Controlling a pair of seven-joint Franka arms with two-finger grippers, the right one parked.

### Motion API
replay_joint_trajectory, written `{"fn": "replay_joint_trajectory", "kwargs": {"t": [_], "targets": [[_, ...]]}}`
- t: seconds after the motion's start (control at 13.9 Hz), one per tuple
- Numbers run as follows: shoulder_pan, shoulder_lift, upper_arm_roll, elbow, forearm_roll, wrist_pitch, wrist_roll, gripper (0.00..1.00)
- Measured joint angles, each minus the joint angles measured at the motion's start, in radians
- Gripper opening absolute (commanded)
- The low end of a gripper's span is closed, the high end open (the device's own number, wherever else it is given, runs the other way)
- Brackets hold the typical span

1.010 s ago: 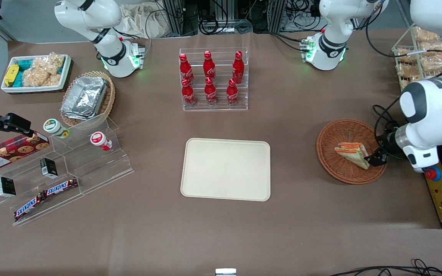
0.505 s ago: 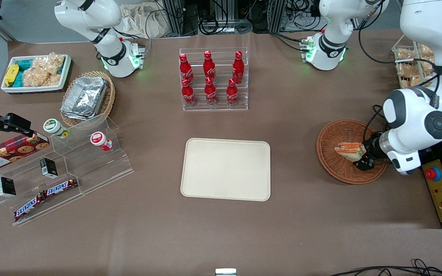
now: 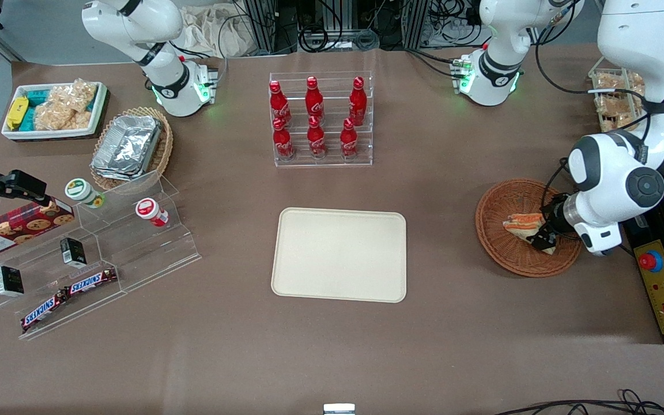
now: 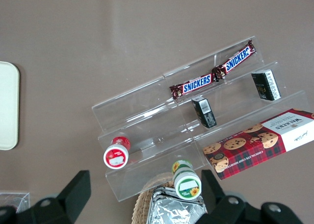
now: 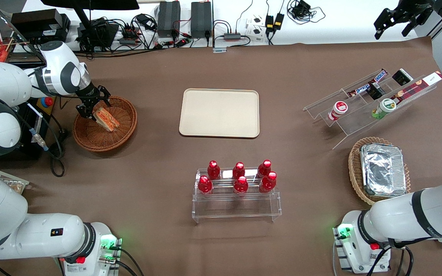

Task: Place sandwich from basket to tray
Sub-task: 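Lower the left gripper and close it on the sandwich, then lift the sandwich and carry it over the cream tray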

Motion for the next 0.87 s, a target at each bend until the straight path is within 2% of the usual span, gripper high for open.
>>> {"fn": "replay_joint_trajectory", "kwargs": {"t": [0.29,0.36,0.43,0.51,0.58,0.72,0.87], "targets": [[0.002,0.014,0.002,-0.001,0.0,0.004,0.0,0.97],[0.003,0.026,0.004,-0.001,0.001,0.017,0.001,0.77],[0.004,0.043,0.005,-0.001,0.001,0.035,0.002,0.48],[0.004,0.062,0.005,-0.001,0.005,0.047,0.004,0.13],[0.004,0.079,0.005,0.002,0.021,0.056,0.005,0.0],[0.004,0.092,0.005,0.02,0.058,0.054,0.004,0.0],[0.004,0.088,0.004,0.062,0.065,-0.01,0.004,0.0]]}}
